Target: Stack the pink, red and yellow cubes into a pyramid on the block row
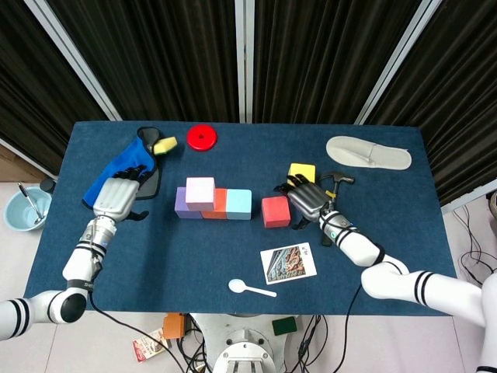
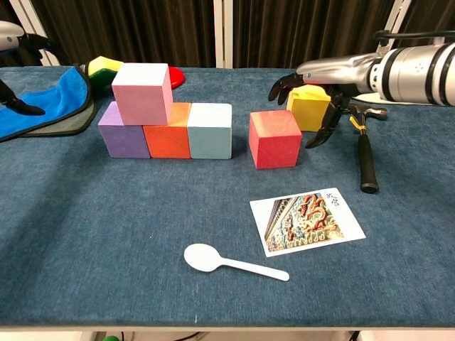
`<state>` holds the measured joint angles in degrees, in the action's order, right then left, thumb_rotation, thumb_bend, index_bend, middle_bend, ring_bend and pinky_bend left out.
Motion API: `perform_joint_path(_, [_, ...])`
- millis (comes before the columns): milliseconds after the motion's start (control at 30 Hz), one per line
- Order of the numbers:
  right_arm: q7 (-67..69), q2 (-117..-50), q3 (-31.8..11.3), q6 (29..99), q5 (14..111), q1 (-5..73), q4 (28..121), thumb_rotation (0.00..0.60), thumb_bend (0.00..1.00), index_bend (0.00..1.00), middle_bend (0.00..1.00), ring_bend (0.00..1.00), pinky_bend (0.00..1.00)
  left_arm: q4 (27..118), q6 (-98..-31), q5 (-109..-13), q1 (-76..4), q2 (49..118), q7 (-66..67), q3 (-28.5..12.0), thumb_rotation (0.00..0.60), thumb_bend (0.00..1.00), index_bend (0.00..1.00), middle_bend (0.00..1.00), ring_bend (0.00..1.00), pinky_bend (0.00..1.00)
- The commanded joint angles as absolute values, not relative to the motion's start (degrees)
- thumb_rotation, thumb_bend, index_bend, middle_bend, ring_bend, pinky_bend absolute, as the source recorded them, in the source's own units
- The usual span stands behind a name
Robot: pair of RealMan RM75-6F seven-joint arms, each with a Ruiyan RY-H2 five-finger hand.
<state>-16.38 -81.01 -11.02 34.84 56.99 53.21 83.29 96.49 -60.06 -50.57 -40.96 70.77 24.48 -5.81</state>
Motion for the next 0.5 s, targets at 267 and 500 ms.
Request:
perform_joint_path(267, [-17.82,-84.06,-9.38,34.85,53.29,55.94,80.44,0.6,0.17,0.23,0.2,0.0,0.04,95.31,-59.39,-52.32,-40.02,70.84,22.71,-6.05,0.575,0.16,0.16,0.07,0.11,0.21])
perform_joint_path(500, [-19.66,-86.42,-8.83,37.06,50.2,57.23,78.24,0.6,0.2,0.34,0.32,0.02,0.05,94.83,-60.17,-54.26,-38.67,70.81,21.07,-5.92,0.571,0.16,0.16,0.07,0.11,0.21])
